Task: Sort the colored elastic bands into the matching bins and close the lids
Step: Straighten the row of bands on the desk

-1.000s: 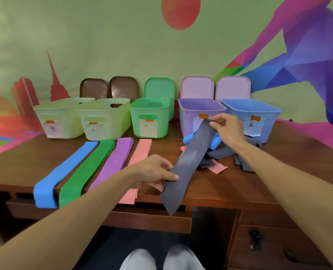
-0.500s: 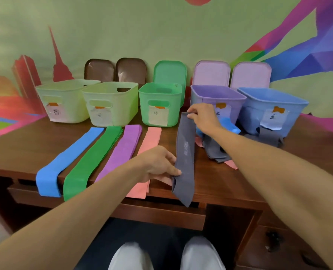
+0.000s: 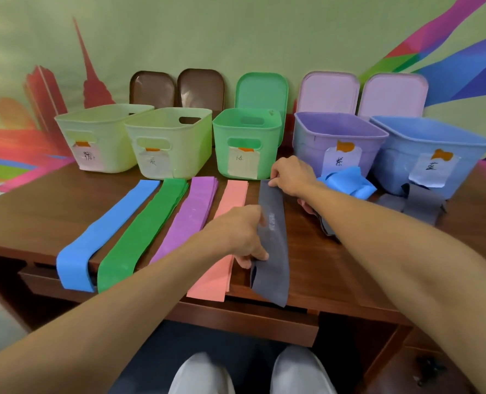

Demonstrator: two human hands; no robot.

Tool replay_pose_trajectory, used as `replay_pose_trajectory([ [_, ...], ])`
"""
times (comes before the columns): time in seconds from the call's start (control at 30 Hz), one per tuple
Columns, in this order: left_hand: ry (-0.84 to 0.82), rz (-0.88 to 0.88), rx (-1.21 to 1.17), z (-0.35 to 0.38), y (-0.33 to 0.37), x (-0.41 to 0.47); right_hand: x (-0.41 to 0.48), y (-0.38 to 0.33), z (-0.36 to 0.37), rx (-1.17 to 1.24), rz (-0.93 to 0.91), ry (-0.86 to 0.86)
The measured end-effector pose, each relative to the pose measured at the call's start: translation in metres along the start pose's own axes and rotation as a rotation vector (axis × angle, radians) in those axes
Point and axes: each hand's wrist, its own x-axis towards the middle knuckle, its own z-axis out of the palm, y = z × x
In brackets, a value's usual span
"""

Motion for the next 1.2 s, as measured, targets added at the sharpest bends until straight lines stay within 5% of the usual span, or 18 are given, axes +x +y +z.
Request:
replay_pose_trajectory([
  [0.27,0.014,0.103,0.359,-0.005,-0.009,0.005,0.003,-0.002,0.007,-0.004,0.077,-0.060],
  [0.5,0.035,0.241,0.396,-0.006,-0.012,0.000,-0.003,-0.010,-0.002,-0.077,0.037,-0.031],
  [0.73,0.127,0.387,0.264,0.003,-0.002,-0.007,-0.040,0.018,-0.057,0.072,-0.080,-0.017],
  [0.97,0.163,0.433,0.102,0.022,0.022,-0.002,-0.104,0.076,-0.096,0.238,0.002,0.103],
  [1.2,0.292,0.286,-0.250,0.065,0.048,0.029,-0.147,0.118,-0.067,0.417,0.111,0.242],
])
